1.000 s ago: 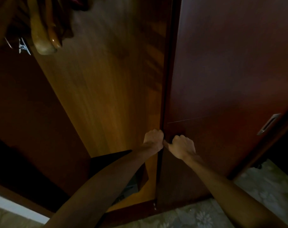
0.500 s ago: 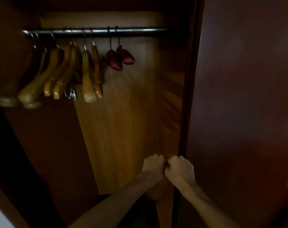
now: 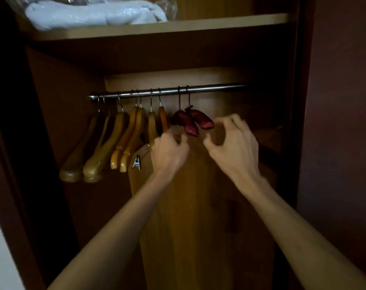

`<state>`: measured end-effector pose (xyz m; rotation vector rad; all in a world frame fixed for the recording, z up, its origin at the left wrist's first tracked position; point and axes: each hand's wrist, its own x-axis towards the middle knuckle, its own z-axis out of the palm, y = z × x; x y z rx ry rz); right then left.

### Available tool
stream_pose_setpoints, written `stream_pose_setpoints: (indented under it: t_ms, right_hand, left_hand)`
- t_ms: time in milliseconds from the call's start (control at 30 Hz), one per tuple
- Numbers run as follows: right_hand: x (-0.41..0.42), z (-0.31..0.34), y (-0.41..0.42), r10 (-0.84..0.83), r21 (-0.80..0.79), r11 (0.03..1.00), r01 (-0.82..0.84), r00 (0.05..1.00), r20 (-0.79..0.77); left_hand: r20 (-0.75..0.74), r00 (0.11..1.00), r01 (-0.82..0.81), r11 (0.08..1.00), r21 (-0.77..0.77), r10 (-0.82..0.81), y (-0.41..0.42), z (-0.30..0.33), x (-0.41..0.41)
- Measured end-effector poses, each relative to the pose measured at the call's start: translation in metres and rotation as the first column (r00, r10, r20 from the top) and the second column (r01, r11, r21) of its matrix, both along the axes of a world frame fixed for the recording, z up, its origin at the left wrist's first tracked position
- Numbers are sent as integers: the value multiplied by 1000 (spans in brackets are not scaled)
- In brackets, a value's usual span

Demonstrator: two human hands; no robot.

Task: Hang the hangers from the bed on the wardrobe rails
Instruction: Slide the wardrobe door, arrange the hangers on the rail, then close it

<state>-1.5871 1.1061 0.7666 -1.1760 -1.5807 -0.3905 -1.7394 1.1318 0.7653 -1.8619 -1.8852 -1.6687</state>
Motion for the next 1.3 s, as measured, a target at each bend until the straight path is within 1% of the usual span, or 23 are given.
stream_pose_setpoints:
  t_ms: [67,133,167,267,367,433,500,667,733,833,933,1000,1100,1233,1300]
  right_hand:
    - [-14,27,21,-51,-44,998,53,997,51]
    - [-27,44,40,-66,-113,991,77,993,97]
    - [-33,49,47,-66,-161,983,84,991,116]
    - [-42,54,67,-59,-312,945,93,991,118]
    - [-46,49,82,-54,-426,900,96,993,109]
    - [-49,43,91,-53,-458,884,94,993,102]
    - [-51,39,98,-55,-447,890,88,995,88]
    - [-53,52,105,-58,-382,922,70,997,43]
    - [-55,66,108,-61,-356,932,72,997,41]
    - [-61,88,117,-68,-365,926,94,994,84]
    - [-63,98,123,-96,-413,898,150,984,149]
    - [-60,93,121,-101,-436,884,170,979,177]
    - [-48,65,102,-78,-469,868,163,977,196]
    - [-26,2,60,-83,-447,874,191,965,250]
    - [-18,-37,43,-54,-479,860,176,965,257]
  left_hand:
    - [198,977,101,988,-116,-76,25,24,-5]
    - [399,903,264,939,-221,-159,41,40,0]
    - [488,851,347,906,-241,-196,46,44,2]
    - [679,693,531,809,-254,-242,62,49,5]
    - [797,550,635,745,-204,-251,80,50,4]
    - [819,515,644,744,-177,-251,86,54,5]
    - [827,509,647,740,-184,-239,92,58,6]
    - [790,568,622,749,-230,-229,105,77,8]
    - [795,566,614,756,-227,-220,109,92,8]
    - [829,532,618,748,-241,-172,116,109,8]
    - [844,515,631,733,-254,-150,127,106,11]
    - [867,482,644,721,-255,-123,131,95,15]
    - [898,427,688,682,-248,-104,128,66,25]
    - [926,344,757,629,-177,-154,114,9,43]
    - [938,321,765,620,-177,-127,101,-29,48]
